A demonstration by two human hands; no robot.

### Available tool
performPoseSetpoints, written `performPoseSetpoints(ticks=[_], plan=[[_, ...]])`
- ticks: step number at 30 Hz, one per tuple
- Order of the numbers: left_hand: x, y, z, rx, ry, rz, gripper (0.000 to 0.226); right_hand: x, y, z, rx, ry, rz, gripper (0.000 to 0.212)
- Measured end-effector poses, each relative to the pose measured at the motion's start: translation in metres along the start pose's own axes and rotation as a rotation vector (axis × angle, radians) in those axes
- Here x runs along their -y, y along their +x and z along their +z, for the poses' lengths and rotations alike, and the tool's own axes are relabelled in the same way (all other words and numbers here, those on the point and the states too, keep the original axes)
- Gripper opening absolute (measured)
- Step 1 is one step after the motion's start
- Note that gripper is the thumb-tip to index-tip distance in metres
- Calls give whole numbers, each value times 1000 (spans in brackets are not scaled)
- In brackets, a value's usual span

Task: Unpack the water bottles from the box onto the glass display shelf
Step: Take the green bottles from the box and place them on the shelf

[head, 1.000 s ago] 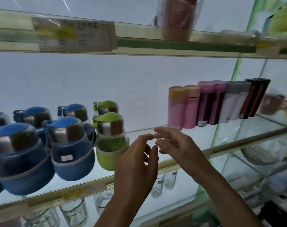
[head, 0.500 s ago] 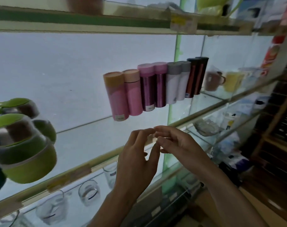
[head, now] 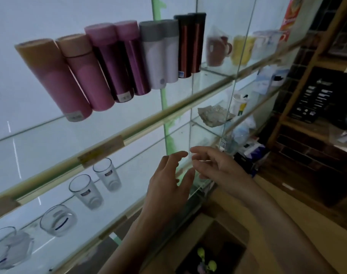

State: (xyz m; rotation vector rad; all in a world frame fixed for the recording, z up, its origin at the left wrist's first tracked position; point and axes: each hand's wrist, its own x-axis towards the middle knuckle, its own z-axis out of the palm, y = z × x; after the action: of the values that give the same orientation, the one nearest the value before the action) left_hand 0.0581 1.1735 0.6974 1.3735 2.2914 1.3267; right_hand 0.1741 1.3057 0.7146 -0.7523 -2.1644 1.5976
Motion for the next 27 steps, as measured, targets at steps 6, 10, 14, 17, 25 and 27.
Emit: performPoseSetpoints(ticks=[6, 10, 14, 17, 25, 27], plan=[[13, 6, 34, 138, -17, 29, 37, -38, -7, -12, -74, 39, 117, 30], [24, 9, 54, 249, -39, 3, 41, -62, -13, -11, -129, 61, 200, 33], [43, 15, 74, 382, -54, 23, 38, -86, -15, -3, -195, 59, 308, 36], [61, 19, 86, 466, -50, 27, 41, -104, -19, 5, -244, 53, 374, 35], [111, 19, 117, 678, -59, 21, 41, -157, -32, 33, -344, 78, 562, 36], [126, 16, 128, 729, -67, -5, 40, -175, -37, 40, -351, 79, 598, 33]])
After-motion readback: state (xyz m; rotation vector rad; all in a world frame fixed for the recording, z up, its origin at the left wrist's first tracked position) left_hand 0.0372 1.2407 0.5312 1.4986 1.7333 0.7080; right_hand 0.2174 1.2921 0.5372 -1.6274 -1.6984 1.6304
